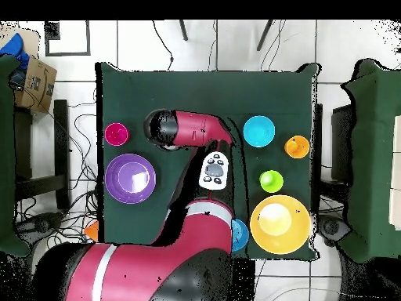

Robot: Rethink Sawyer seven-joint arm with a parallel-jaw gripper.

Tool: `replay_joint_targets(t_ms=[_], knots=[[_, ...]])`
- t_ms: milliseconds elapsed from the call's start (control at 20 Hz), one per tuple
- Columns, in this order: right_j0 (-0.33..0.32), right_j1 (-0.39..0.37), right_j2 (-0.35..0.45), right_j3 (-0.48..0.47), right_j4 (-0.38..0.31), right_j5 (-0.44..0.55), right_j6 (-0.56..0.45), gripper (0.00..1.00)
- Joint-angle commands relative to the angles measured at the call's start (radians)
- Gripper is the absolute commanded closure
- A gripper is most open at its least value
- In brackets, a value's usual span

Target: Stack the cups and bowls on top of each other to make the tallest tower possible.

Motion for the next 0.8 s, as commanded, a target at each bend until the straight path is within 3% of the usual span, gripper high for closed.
replay_joint_targets(t_ms=[50,800], knots=[[-0.005,0.069,0.122,-0.023,-0.005,-0.007,0.061,1.00],[-0.013,0.096,0.115,-0.060,-0.007,-0.023,0.058,1.00]])
